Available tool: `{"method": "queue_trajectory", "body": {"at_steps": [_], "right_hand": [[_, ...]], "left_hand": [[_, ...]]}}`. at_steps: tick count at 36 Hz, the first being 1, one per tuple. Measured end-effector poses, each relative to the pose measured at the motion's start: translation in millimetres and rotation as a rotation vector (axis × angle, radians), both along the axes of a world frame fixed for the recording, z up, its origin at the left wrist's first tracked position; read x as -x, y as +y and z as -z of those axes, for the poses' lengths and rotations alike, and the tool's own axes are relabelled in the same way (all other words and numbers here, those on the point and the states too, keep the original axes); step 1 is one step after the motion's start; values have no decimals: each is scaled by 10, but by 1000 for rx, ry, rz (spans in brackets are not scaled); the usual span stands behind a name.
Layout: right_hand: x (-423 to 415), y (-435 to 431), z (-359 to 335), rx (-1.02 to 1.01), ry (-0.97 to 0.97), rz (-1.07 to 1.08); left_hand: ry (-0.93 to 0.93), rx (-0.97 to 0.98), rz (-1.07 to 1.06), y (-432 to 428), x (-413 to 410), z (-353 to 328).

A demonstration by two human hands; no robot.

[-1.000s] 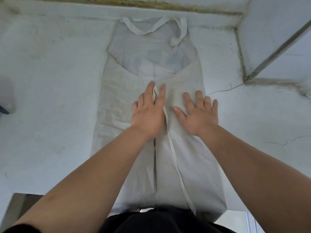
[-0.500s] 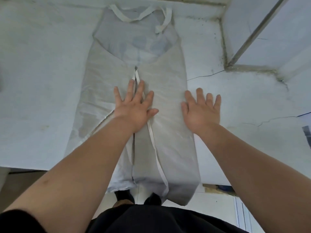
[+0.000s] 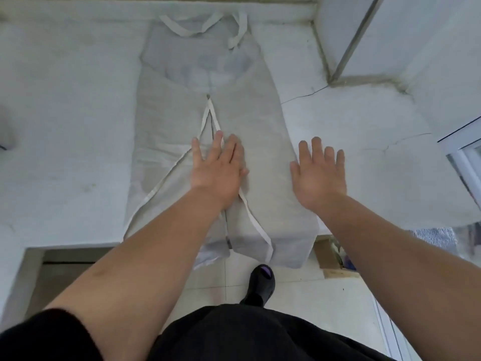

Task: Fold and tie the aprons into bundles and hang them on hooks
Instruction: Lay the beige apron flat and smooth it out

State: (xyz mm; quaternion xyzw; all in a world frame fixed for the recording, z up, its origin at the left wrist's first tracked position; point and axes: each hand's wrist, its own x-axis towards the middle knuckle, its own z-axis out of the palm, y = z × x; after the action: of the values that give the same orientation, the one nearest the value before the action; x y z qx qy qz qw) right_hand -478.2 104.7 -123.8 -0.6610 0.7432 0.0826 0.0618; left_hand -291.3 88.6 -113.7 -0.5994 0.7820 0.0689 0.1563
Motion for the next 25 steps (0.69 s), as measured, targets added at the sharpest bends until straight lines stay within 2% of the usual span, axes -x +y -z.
{"method": "queue_trajectory", "body": {"at_steps": [2,5,9,12,14,16,17,19,20,22,23,25], "right_hand": [[-131,208,-51,56,-118,-64],[-356,539,-19,21,-213,-173],[-518,755,89,0,-88,-200],[-555,742,94,-14,-104,-134],[-578,736,97,-31,-125,-95],[-622,718,70,-51,-159,-62],[-653,716,52,-40,-206,-58],[-738,732,2,37,-354,-25],[-787,744,-35,68,-417,14],[-876,756,-86,57,-429,68],[-906,750,-106,19,-390,74],[-925,709,-126,-54,-321,77]], "left_hand": [[122,42,-36,173,-48,-54],[248,14,-7,524,-195,-70],[186,-72,-17,834,-447,59],[176,-116,-41,911,-536,140],[237,-165,-55,882,-550,118],[447,-203,-104,834,-563,30],[618,-196,-158,837,-591,-24],[925,-92,-283,887,-694,-103],[968,10,-319,916,-763,-129],[813,199,-365,949,-922,-128],[673,231,-407,953,-997,-112],[452,172,-513,949,-1108,-90]]}}
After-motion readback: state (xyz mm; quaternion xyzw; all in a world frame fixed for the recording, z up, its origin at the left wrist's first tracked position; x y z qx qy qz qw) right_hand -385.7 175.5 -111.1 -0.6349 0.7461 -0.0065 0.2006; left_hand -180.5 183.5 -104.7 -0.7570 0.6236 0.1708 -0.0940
